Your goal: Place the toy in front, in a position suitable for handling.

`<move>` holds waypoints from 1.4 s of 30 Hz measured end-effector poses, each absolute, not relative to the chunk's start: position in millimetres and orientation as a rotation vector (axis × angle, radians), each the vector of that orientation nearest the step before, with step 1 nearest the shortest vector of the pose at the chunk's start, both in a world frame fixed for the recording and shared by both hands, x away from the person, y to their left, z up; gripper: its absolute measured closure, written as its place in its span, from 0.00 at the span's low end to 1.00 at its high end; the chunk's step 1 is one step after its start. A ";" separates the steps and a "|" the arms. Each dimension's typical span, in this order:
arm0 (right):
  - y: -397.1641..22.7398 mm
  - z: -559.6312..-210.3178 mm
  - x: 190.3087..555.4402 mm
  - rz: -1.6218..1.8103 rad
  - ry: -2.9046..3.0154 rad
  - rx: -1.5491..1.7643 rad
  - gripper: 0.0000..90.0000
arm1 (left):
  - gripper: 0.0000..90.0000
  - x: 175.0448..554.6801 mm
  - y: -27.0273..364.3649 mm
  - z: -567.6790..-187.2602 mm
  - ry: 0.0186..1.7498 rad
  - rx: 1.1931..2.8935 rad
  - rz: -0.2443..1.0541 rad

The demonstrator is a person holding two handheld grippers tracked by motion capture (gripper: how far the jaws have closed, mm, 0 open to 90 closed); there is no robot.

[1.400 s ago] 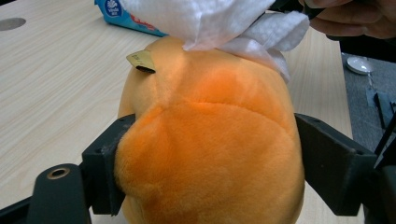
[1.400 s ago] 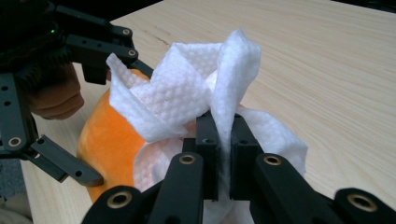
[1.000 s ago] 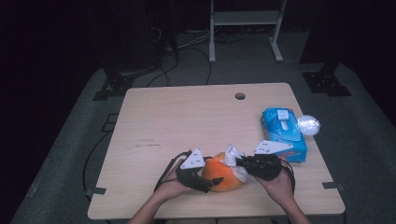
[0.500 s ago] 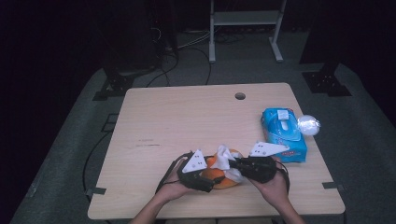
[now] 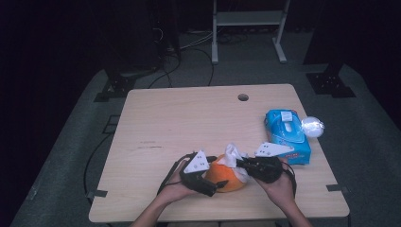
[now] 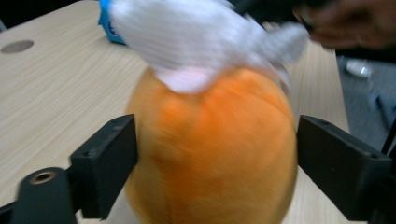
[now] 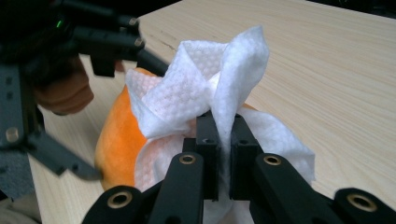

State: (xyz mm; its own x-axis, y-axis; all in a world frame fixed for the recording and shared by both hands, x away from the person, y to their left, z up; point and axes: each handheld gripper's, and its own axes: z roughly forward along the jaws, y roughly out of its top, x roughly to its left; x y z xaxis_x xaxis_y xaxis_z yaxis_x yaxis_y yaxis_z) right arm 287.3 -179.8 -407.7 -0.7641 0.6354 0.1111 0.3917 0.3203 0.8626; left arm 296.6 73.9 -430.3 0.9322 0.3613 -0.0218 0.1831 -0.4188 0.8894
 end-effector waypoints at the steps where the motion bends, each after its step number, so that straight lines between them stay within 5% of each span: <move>1: -178.3 -406.9 286.7 1.418 2.339 0.928 0.94 | 0.16 297.1 74.4 -432.2 0.386 2.016 0.197; 3: -176.3 -405.0 284.8 1.435 2.333 0.927 0.94 | 0.25 293.6 73.6 -434.9 0.372 2.024 0.228; 7: -162.5 -398.8 274.2 1.510 2.364 0.824 0.94 | 0.29 289.7 68.8 -433.4 0.371 2.038 0.254; 12: -149.6 -399.2 269.7 1.498 2.406 0.746 0.94 | 0.30 287.3 69.0 -434.4 0.362 2.035 0.256; 19: -183.8 -402.3 286.0 1.443 2.310 0.936 0.94 | 0.30 285.6 65.2 -434.2 0.305 2.047 0.266; 31: -161.2 -398.4 273.8 1.401 2.359 0.794 0.94 | 0.32 277.1 63.6 -435.8 0.192 2.079 0.247; 36: -159.2 -399.1 271.7 1.458 2.383 0.793 0.94 | 0.16 281.4 58.2 -431.0 0.290 2.055 0.176; 42: -166.9 -398.3 276.0 1.410 2.350 0.819 0.94 | 0.27 280.0 61.5 -434.0 0.256 2.071 0.213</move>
